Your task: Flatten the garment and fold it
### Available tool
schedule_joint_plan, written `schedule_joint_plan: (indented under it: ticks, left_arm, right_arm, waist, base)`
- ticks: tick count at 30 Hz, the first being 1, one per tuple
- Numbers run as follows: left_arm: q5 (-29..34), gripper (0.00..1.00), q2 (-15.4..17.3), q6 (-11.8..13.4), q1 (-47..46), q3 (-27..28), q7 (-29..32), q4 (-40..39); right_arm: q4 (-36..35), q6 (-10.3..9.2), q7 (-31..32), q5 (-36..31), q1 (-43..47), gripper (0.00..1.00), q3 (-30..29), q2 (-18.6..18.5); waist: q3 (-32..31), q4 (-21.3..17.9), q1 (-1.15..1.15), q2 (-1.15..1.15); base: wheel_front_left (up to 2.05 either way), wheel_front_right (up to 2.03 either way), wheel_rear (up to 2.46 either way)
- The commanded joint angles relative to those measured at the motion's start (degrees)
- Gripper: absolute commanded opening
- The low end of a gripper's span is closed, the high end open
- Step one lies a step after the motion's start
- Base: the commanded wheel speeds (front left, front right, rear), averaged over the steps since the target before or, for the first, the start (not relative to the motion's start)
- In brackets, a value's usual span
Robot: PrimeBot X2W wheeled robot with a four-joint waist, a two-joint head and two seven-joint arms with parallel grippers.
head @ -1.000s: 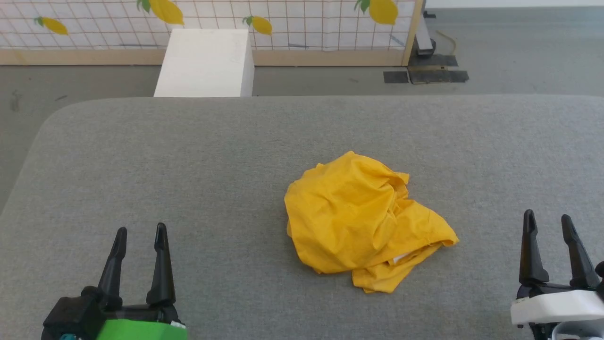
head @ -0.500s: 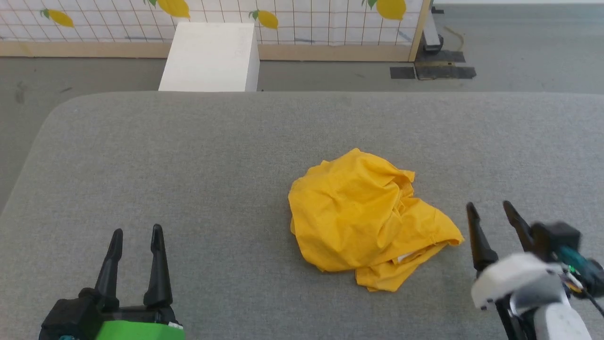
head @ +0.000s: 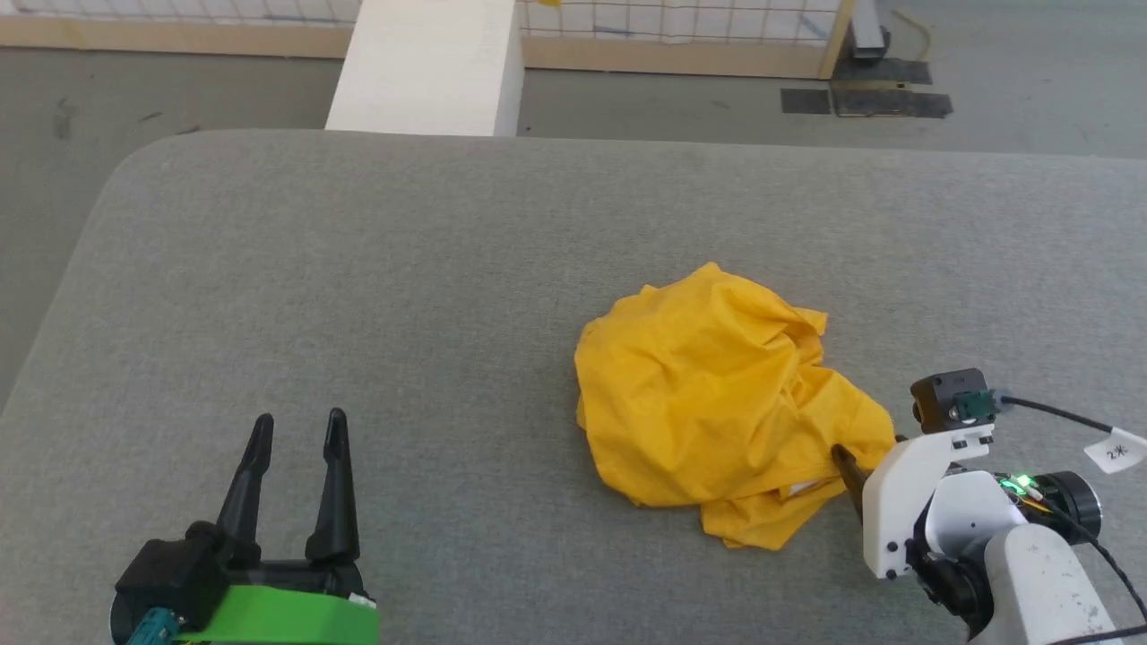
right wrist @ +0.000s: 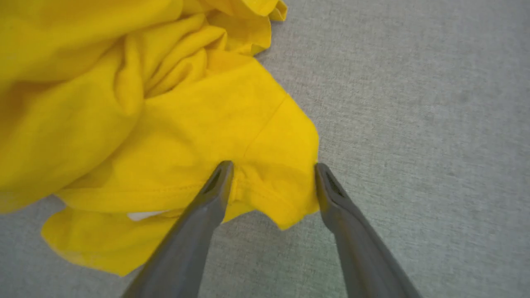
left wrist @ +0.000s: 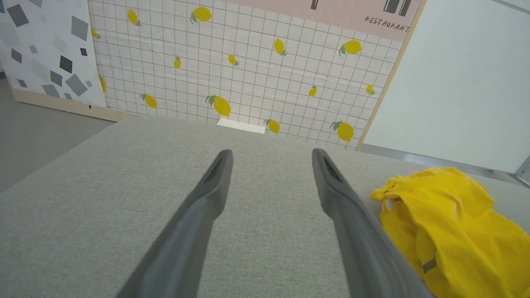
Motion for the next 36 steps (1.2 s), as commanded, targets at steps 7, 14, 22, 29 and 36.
schedule_joint_plan:
  ticks: [7, 14, 22, 29, 36]
  left_arm:
    - [-0.45, 1.00, 1.70, -0.38, -1.56, -1.76, -0.27, 1.38]
    - [-0.23, 1.00, 1.90, -0.38, -1.33, -1.45, -0.27, 1.85]
    - [-0.02, 1.00, 1.14, -0.38, -1.08, -1.68, -0.27, 1.92]
    - [-0.51, 1.00, 1.46, -0.38, -0.67, -1.45, -0.27, 1.83]
    - [-1.37, 1.00, 2.48, -0.38, -1.32, -1.75, -0.27, 2.16]
  right_arm:
    - [8.26, -0.10, -2.89, 0.15, -3.19, 0.36, 0.18, -1.00]
    - [8.39, -0.10, -8.62, 0.76, -8.56, 0.00, 1.53, -0.29]
    - [-2.91, -0.10, -10.37, 0.55, -13.67, 0.00, -3.75, -2.76]
    - [-11.78, -0.10, -6.72, -2.23, -1.24, 0.00, -14.39, -1.07]
    - [-8.79, -0.10, -7.60, -2.55, 12.17, 0.00, -19.65, 1.19]
  waist:
    - [-0.24, 2.46, 0.00, 0.00]
    - [-0.90, 1.34, 0.00, 0.00]
    - [-2.15, -0.61, 0.00, 0.00]
    - [-0.99, -1.38, 0.00, 0.00]
    - [0.10, -1.74, 0.00, 0.00]
  base:
    - [0.00, 0.00, 0.00]
    - [0.00, 0.00, 0.00]
    - [0.00, 0.00, 0.00]
    - [0.00, 0.00, 0.00]
    - [0.00, 0.00, 0.00]
